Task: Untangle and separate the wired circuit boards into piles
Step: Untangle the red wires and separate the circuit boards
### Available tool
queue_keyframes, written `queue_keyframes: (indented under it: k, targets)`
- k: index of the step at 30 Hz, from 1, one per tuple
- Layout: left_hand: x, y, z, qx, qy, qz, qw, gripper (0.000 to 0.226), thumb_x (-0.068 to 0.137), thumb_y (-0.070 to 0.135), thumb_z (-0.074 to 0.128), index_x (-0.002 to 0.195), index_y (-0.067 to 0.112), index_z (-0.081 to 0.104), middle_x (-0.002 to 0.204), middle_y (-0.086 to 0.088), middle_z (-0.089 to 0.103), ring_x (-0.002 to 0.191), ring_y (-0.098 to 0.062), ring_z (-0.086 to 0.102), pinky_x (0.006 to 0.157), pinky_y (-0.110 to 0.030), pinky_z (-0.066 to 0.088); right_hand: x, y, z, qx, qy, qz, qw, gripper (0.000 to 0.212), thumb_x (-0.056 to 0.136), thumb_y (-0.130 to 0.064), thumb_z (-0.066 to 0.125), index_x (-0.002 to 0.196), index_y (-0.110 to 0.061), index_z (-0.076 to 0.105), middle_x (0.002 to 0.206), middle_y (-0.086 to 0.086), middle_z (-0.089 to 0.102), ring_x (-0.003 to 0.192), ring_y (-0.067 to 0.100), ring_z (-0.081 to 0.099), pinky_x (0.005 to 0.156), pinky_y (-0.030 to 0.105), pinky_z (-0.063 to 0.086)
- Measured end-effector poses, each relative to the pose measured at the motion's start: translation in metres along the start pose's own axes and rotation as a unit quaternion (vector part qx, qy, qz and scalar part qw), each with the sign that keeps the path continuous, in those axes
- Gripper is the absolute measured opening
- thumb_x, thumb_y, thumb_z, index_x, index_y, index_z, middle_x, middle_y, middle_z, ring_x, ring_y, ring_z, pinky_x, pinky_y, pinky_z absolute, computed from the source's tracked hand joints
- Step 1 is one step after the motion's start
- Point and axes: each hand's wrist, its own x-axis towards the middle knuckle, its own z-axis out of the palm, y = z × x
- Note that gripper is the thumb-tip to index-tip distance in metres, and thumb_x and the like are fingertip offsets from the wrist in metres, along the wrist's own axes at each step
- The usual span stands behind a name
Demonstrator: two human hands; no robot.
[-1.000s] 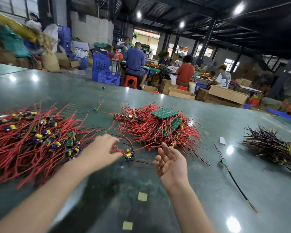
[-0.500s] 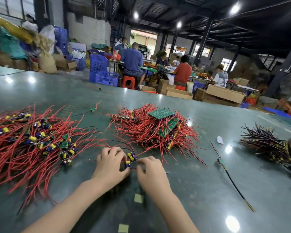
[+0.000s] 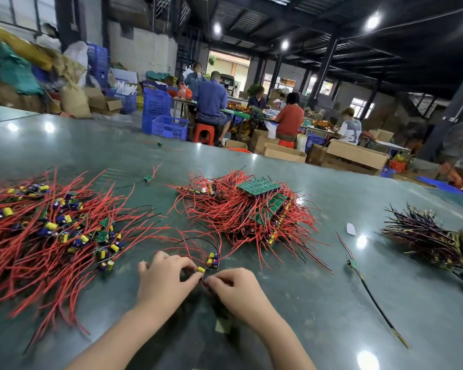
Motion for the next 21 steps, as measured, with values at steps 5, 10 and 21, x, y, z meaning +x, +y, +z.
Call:
queue_keyframes:
  k: [5, 10, 21]
  targets:
    - [-0.004, 0.004, -0.011, -0.213, 0.039, 0.064, 0.974, 0.018, 0.072, 0.016, 0.079, 0.074, 0.031, 0.069, 0.072, 0.019, 0.064, 0.081, -0.002, 0.054, 0.073, -0.019, 0.037, 0.003, -0.001, -0.007, 0.084, 0.030, 0.032, 0.995, 0.021, 0.090, -0.028, 0.058, 0.098, -0.015, 0.072, 0.072, -0.015, 0.062, 0.053, -0.011, 0.050, 0.059, 0.010, 0.038]
    - [-0.009, 0.018, -0.013, -0.450, 0.001, 0.016, 0.893, 0.021, 0.074, -0.004, 0.072, 0.079, 0.016, 0.074, 0.078, 0.004, 0.074, 0.077, -0.009, 0.069, 0.072, -0.014, 0.051, -0.001, -0.009, -0.007, 0.337, 0.029, 0.011, 0.941, 0.018, 0.090, -0.012, 0.060, 0.104, -0.018, 0.070, 0.077, -0.007, 0.069, 0.062, 0.000, 0.057, 0.065, 0.015, 0.048]
    - [0.010, 0.015, -0.008, -0.728, -0.252, -0.261, 0.581, 0.017, 0.069, 0.003, 0.065, 0.086, 0.006, 0.067, 0.078, -0.011, 0.071, 0.057, -0.013, 0.066, 0.047, -0.020, 0.052, 0.003, -0.011, -0.007, 0.346, 0.058, 0.008, 0.936, 0.031, 0.077, -0.003, 0.073, 0.103, -0.019, 0.066, 0.086, 0.000, 0.067, 0.076, 0.012, 0.058, 0.072, 0.022, 0.049]
